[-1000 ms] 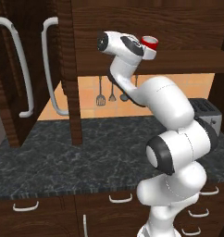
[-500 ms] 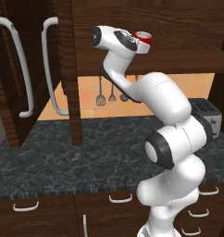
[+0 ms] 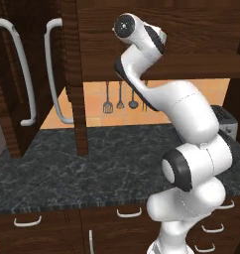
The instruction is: Gather all objects into one cabinet and sort the glasses and bowls to opposite sides.
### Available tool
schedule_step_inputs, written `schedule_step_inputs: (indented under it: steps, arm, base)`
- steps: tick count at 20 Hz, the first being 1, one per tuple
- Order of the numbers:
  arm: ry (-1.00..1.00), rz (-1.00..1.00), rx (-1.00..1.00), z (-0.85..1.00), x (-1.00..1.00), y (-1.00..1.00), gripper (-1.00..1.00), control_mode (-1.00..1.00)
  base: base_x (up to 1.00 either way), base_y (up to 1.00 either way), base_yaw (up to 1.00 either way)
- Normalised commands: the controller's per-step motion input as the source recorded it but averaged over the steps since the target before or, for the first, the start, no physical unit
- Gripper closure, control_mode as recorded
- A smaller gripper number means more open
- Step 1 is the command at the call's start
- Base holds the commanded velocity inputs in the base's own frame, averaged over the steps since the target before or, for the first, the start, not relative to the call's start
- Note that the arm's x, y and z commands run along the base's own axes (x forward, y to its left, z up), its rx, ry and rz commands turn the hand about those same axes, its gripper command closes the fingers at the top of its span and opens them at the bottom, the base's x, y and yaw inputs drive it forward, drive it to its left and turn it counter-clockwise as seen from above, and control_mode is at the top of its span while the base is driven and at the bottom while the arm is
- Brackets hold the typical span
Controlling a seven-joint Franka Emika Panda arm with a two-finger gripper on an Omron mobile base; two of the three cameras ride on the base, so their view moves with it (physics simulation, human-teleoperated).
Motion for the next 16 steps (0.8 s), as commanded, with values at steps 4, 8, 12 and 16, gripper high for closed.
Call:
schedule_step_inputs:
  steps: [4, 8, 12, 16]
  arm:
    - [-0.07, 0.32, -0.03, 0.07, -1.00, -0.23, 1.00, -1.00]
    - [-0.06, 0.31, 0.00, 0.16, -1.00, -0.33, 1.00, -1.00]
    - [0.00, 0.29, 0.00, 0.08, -1.00, -0.18, 1.00, -1.00]
    - [0.00, 0.22, 0.00, 0.16, -0.98, -0.02, 1.00, -1.00]
  base:
    - [0.00, 0.00, 0.00]
    - [0.00, 0.00, 0.00]
    - [0.00, 0.00, 0.00]
    - [0.00, 0.00, 0.00]
